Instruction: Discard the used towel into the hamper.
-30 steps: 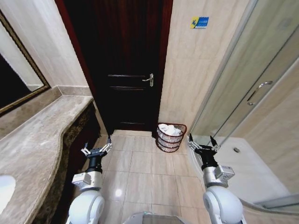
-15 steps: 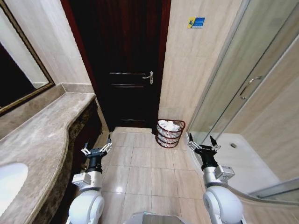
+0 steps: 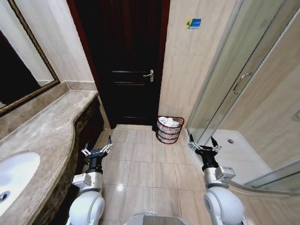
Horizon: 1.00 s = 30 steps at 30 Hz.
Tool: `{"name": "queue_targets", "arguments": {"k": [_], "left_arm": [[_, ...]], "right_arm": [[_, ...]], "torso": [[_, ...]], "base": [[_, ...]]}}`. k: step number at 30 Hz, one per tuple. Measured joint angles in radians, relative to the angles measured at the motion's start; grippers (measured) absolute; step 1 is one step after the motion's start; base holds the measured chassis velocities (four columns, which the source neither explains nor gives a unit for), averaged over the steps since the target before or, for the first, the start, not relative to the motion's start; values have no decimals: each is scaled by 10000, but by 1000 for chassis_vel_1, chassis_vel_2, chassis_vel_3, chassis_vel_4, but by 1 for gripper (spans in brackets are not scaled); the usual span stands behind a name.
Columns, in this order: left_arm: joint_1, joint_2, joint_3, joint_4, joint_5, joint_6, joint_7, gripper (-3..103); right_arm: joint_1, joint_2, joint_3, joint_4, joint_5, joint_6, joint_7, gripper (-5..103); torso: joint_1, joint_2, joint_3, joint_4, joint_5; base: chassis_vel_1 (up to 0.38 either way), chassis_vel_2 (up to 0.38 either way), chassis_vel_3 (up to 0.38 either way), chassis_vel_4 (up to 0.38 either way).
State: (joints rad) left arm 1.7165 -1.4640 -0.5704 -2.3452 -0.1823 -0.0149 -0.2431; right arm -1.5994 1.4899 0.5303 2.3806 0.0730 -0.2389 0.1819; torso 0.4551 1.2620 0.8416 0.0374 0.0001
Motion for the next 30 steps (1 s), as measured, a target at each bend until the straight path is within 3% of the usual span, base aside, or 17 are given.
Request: {"name": "queue_targets", "arguments": {"k": [30], "left_arm": [[-1,0,0,0,0,0,0,100]], "right_arm": [[0,0,0,0,0,0,0,100]], "torso": [[-1,2,-1,0,-1]], "base": [[98,-96,-101,99]]}}
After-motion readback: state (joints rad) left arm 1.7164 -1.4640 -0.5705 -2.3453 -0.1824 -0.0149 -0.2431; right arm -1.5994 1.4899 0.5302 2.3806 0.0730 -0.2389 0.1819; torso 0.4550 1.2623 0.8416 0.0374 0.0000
